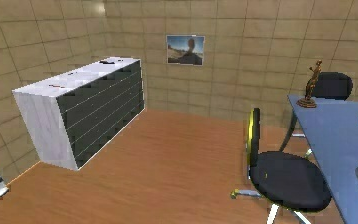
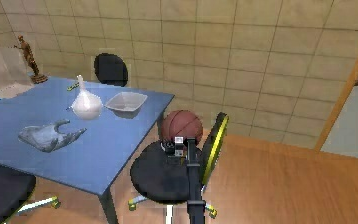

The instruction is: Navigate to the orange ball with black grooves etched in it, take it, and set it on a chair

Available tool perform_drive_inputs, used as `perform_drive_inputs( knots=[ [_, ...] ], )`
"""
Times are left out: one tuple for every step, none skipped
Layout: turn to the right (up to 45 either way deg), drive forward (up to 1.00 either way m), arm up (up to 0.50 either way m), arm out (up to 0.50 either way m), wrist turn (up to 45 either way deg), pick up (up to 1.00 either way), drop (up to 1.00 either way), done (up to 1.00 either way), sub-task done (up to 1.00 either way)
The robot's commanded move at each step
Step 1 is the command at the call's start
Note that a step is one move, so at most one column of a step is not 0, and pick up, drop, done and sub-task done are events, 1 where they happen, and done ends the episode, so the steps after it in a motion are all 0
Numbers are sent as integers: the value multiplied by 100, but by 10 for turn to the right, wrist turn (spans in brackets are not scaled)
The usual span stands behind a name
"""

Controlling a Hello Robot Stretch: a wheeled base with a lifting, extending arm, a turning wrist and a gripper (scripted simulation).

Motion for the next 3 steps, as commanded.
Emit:
perform_drive_inputs(
  knots=[
    [0,0,-32,0,0,0,0,0,0],
    [0,0,0,0,0,0,100,0,0],
    [0,0,10,0,0,0,0,0,0]
  ],
)
